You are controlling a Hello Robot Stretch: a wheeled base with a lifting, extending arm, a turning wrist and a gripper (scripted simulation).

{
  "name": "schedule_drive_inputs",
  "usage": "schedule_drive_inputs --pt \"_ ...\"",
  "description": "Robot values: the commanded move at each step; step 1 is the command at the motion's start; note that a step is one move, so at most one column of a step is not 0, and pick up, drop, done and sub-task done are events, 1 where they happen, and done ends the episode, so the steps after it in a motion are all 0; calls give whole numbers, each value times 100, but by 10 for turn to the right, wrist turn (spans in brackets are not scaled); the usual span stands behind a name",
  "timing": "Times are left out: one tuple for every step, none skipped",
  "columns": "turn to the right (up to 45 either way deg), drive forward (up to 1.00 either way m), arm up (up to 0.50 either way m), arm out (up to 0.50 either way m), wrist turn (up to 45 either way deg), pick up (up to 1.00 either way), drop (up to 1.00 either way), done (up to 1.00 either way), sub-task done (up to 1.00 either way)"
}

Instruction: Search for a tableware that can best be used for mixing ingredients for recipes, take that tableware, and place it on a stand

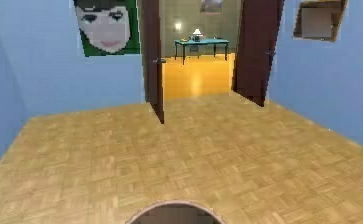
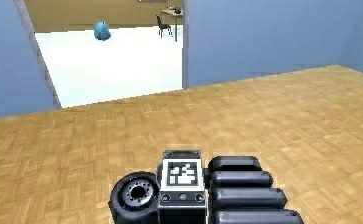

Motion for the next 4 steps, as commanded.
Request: schedule_drive_inputs --pt "-450 0 0 0 0 0 0 0 0" --pt "450 0 0 0 0 0 0 0 0" --pt "450 0 0 0 0 0 0 0 0" --pt "450 0 0 0 0 0 0 0 0"
